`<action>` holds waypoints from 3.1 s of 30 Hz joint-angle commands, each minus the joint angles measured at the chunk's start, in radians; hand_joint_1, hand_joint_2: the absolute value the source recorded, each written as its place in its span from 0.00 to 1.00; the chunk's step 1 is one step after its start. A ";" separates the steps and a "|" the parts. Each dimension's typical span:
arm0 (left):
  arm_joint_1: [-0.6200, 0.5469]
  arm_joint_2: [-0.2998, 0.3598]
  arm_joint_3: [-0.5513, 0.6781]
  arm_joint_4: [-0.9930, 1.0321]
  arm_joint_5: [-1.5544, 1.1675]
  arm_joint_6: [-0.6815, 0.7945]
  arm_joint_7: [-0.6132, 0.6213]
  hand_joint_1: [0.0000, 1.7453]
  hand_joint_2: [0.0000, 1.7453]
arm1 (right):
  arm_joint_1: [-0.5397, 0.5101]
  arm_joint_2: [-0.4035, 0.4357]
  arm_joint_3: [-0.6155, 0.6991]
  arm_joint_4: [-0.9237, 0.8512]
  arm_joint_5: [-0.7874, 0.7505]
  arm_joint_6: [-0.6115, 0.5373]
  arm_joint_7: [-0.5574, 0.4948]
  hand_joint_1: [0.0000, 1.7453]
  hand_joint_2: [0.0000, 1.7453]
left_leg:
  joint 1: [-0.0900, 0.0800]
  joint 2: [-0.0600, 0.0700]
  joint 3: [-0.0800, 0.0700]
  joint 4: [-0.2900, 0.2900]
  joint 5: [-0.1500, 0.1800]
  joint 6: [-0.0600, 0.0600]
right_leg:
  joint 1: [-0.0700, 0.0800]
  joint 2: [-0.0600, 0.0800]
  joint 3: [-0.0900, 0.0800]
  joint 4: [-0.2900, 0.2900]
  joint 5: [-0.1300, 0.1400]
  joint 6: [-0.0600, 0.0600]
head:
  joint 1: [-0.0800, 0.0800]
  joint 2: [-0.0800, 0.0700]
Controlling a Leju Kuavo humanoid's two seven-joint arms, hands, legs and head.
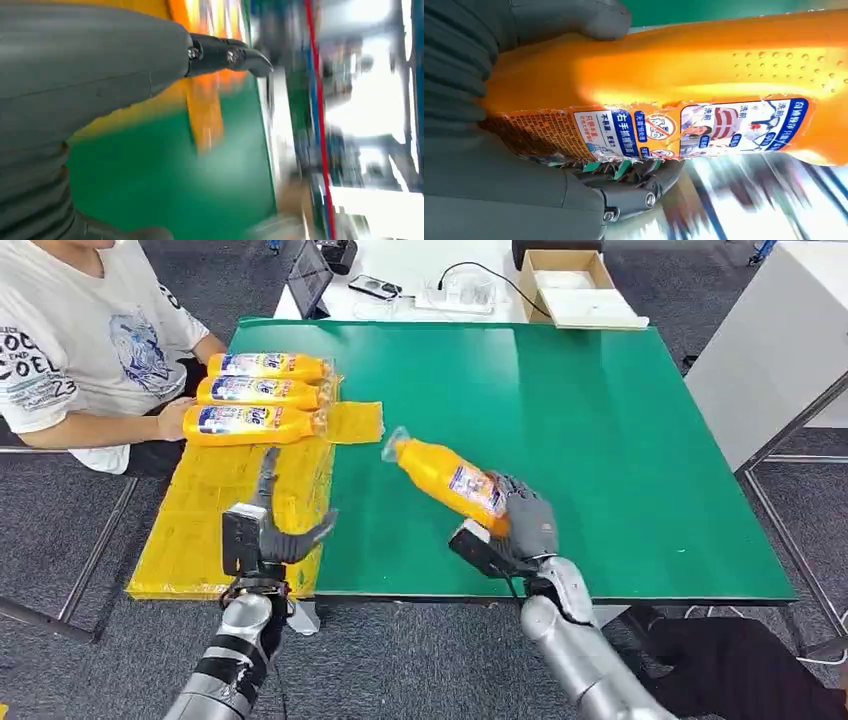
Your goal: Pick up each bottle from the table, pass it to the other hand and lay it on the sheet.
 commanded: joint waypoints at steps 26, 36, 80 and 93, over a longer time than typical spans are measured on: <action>-0.024 -0.030 -0.184 -0.021 0.476 -0.553 0.183 0.00 1.00 | 0.072 0.200 -0.002 0.063 -0.032 -0.031 -0.337 1.00 1.00 | 0.001 0.007 0.003 -0.001 -0.003 0.000 | 0.001 0.004 0.002 -0.001 -0.001 -0.003 | 0.000 0.000; -0.047 -0.037 -0.218 0.006 0.475 -0.549 0.189 0.00 1.00 | 0.020 0.255 0.117 0.200 0.012 -0.018 -0.331 1.00 1.00 | 0.001 0.006 0.004 0.000 -0.003 0.000 | 0.001 0.003 0.003 -0.001 -0.002 -0.003 | 0.001 0.000; -0.041 -0.064 -0.166 -0.112 0.304 -0.205 0.042 1.00 1.00 | -0.011 0.285 0.252 0.343 -0.065 0.030 -0.216 0.00 0.00 | 0.001 0.004 -0.001 0.001 -0.002 0.000 | 0.001 -0.001 -0.003 0.000 -0.002 -0.002 | 0.000 0.000; -0.109 -0.049 -0.072 -0.050 0.053 0.175 -0.071 1.00 1.00 | 0.013 0.265 0.215 0.141 -0.123 0.022 -0.238 0.00 0.00 | 0.001 0.006 -0.002 0.000 -0.001 0.000 | 0.001 0.002 -0.004 -0.001 0.000 -0.002 | 0.001 0.000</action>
